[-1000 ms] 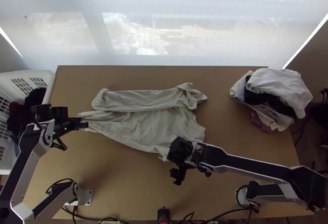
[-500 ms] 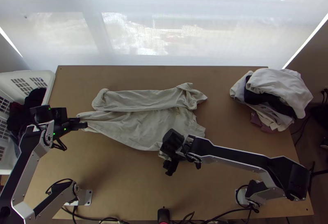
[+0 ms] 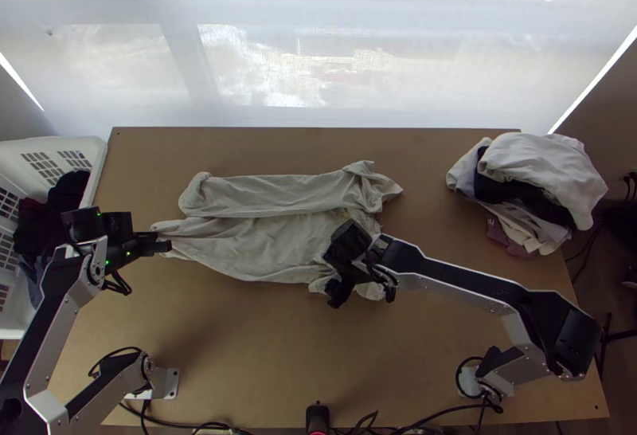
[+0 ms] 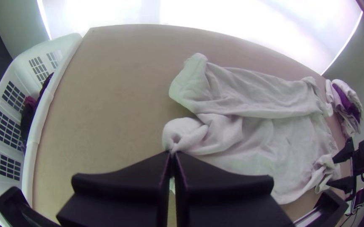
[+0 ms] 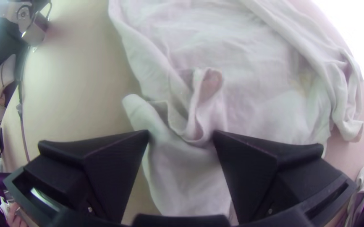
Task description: Fold the t-shirt
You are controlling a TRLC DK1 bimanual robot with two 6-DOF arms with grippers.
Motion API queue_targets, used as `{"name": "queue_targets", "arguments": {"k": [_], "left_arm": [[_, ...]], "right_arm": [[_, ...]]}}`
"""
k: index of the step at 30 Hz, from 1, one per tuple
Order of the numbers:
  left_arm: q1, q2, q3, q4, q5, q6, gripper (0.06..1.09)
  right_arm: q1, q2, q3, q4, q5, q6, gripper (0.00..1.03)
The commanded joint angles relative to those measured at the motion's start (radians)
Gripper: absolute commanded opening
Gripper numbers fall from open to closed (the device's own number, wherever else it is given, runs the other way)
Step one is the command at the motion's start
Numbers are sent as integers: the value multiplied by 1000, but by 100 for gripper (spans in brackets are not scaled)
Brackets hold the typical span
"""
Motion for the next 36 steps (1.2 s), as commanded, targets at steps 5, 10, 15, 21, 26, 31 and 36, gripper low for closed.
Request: {"name": "queue_targets", "arguments": {"k": [5, 10, 15, 21, 26, 31, 36], "left_arm": [[-2, 3, -15, 7, 2, -6, 9], [-5, 5, -18, 13, 2, -9, 9], [-18, 5, -17, 17, 2, -20, 9], [-18, 0, -18, 17, 2, -24, 9], [-18, -4, -21, 16, 2, -24, 9], [-18, -21, -41, 14, 2, -35, 9], [-18, -32, -57, 14, 2, -36, 9]], "right_arm": [[-78, -63, 17, -11, 26, 7, 86], [-29, -132, 17, -34, 26, 13, 89], [14, -151, 18, -48, 30, 10, 89], [117, -163, 21, -71, 33, 10, 89], [196, -157, 6, -83, 32, -35, 89], [209, -103, -6, -82, 33, -85, 89], [204, -71, -32, 7, 55, -144, 89]]}}
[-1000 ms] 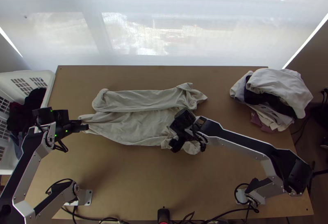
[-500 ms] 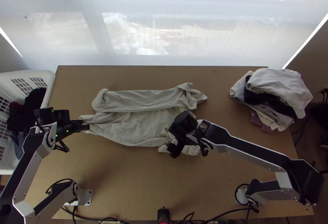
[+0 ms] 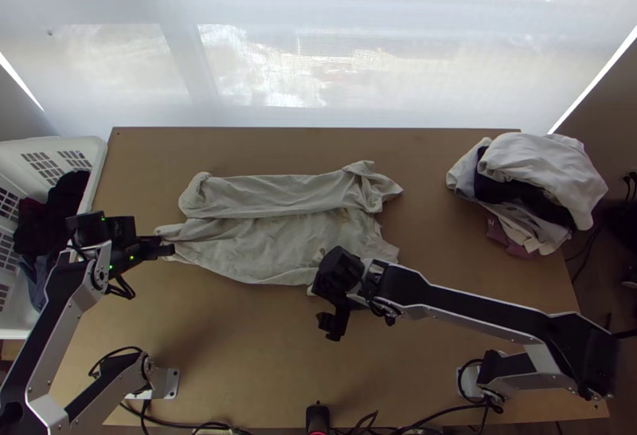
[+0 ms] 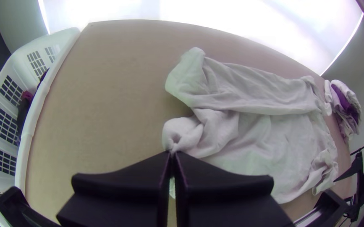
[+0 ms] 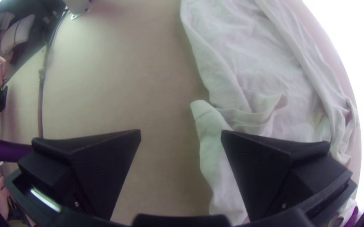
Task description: Fold the t-shirt
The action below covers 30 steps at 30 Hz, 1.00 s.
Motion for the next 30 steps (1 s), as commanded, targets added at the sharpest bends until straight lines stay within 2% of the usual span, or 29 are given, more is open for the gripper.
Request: {"name": "queue_targets", "arguments": {"k": [1, 3, 5, 15, 18, 20, 25, 30], "left_arm": [[1, -13, -17, -1, -1, -4, 9], [1, -15, -17, -1, -1, -2, 9], [1, -13, -16, 0, -1, 1, 9], [1, 4, -13, 16, -1, 1, 9], [1, 10, -11, 19, -1, 1, 9], [1, 14, -8, 20, -1, 1, 9], [1, 19, -2, 28, -1, -4, 9], [-1, 24, 3, 29, 1, -6, 9]], "right_arm": [[16, 48, -25, 87, 39, -76, 89], [15, 51, -43, 156, 105, -112, 89], [15, 56, -57, 214, 126, -135, 89], [23, 100, -55, 242, 137, -108, 89], [21, 108, -60, 243, 139, -92, 86], [18, 108, -68, 243, 139, -92, 74], [4, 105, -72, 247, 149, -97, 35], [-5, 102, -75, 256, 157, -102, 7]]}}
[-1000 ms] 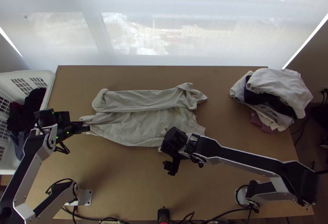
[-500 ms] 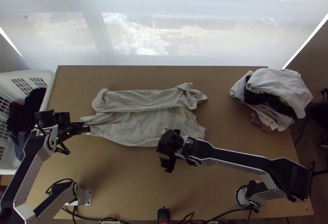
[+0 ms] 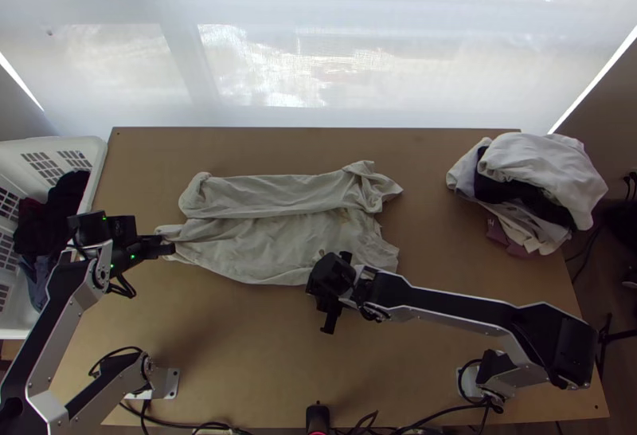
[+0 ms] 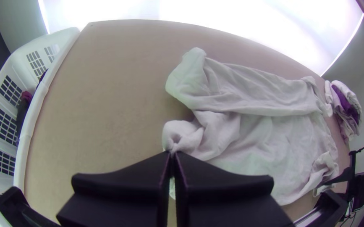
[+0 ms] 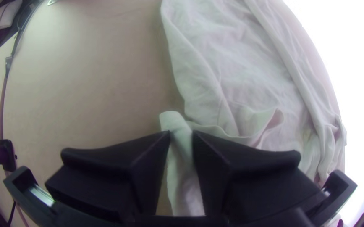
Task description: Fold the t-shirt
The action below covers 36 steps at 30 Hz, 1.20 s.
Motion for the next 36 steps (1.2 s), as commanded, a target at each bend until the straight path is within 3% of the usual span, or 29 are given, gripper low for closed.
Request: {"name": "queue_targets", "arguments": {"k": [1, 11, 19, 23, 36], "left_arm": [[-2, 8, 8, 6, 1, -2, 9], [-5, -1, 34, -13, 1, -7, 9], [-12, -49, 66, -73, 1, -7, 9], [-12, -76, 79, -105, 1, -6, 9], [14, -233, 91, -249, -1, 22, 9]], "right_arm": [[-13, -4, -7, 11, 12, -1, 2], [-99, -131, -24, -55, 13, 3, 3], [-261, -330, -9, -222, 12, 32, 3], [-329, -435, -9, -236, 12, 13, 3], [-399, -639, 28, -377, 13, 31, 3]]}}
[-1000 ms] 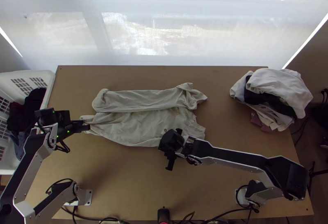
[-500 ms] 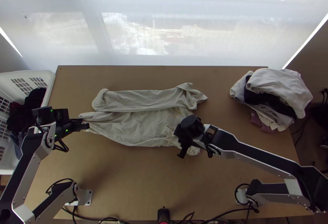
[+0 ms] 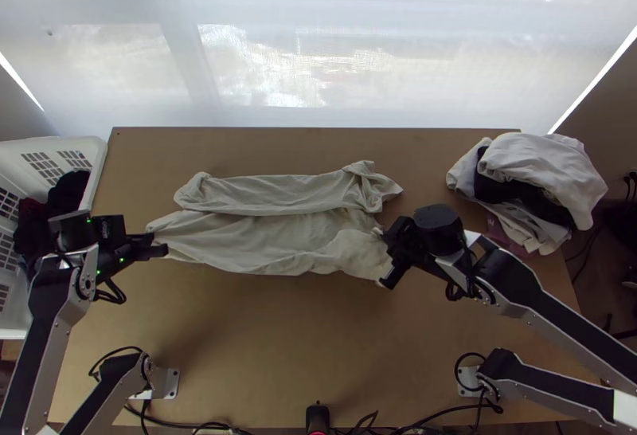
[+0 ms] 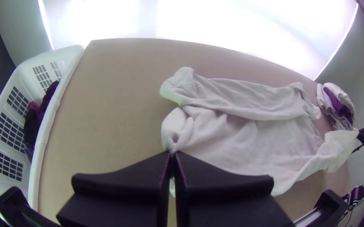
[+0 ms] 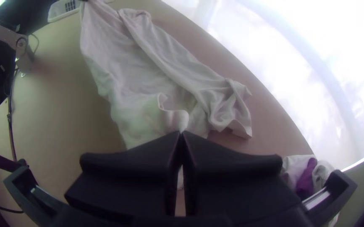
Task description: Fold the t-shirt
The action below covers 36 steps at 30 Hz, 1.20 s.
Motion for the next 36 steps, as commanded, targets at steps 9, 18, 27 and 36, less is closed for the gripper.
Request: {"name": "queue_targets", "arguments": {"k": [9, 18, 27, 36], "left_arm": [[16, -220, 1, -189, -1, 39, 9], [16, -371, 12, -335, -1, 129, 9], [13, -490, 49, -469, -1, 171, 9], [-1, -547, 83, -550, 29, 165, 9]], "right_arm": [[-53, -256, 27, -189, 2, 15, 3], [-26, -307, 134, -294, 2, 23, 3], [-12, -359, 229, -412, 2, 46, 3], [-12, -399, 260, -476, 2, 56, 3]]}}
